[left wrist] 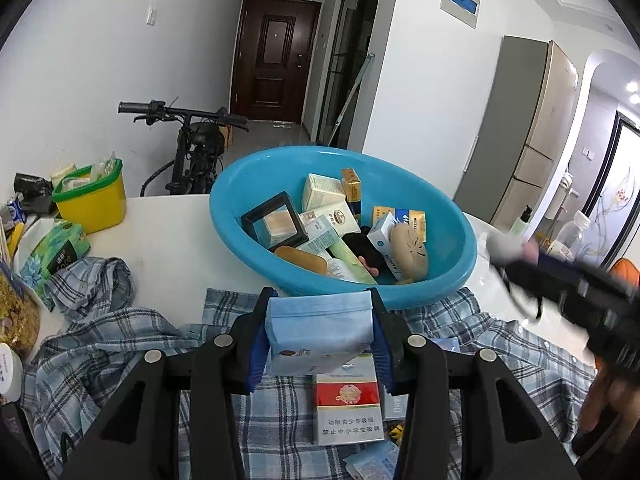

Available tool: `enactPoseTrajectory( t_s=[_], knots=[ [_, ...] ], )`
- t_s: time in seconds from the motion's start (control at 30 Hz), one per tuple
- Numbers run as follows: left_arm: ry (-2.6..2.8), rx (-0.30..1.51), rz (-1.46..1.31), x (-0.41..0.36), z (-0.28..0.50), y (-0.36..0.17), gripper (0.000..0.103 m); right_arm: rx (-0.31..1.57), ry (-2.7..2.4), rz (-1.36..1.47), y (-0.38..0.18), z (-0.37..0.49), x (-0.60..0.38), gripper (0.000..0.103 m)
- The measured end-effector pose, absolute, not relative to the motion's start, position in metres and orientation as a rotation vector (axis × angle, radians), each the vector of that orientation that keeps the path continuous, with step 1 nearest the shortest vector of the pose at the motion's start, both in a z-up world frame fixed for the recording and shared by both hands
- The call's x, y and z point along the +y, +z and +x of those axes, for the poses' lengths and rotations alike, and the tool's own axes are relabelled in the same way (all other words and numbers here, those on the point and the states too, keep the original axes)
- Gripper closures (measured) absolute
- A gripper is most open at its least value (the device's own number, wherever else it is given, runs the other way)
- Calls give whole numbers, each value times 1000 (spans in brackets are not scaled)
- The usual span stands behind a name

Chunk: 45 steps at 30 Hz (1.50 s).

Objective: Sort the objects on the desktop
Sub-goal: 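Lift the blue pouch and pink bunny and carry both over the basin, then lower the blue pouch into the basin and open the left tool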

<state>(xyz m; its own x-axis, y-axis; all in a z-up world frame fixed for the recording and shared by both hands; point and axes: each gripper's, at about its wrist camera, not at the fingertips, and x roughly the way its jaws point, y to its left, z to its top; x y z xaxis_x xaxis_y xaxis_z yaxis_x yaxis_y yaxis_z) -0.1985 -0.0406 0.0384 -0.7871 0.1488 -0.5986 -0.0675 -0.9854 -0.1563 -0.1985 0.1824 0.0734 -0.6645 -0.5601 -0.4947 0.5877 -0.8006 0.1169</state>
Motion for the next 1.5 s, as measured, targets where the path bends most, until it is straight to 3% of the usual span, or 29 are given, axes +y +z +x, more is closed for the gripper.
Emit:
enactPoseTrajectory(
  t_s=[0.5, 1.0, 1.5],
  knots=[
    [2863, -167, -1010, -39, -203, 33, 57, 89, -2418, 538, 140, -264, 167, 72],
    [2890, -110, -1038, -36, -209, 26, 57, 95, -2314, 704, 87, -321, 139, 72],
    [2964, -68, -1003, -42, -207, 50, 57, 66, -2260, 687, 88, -316, 135, 72]
  ],
)
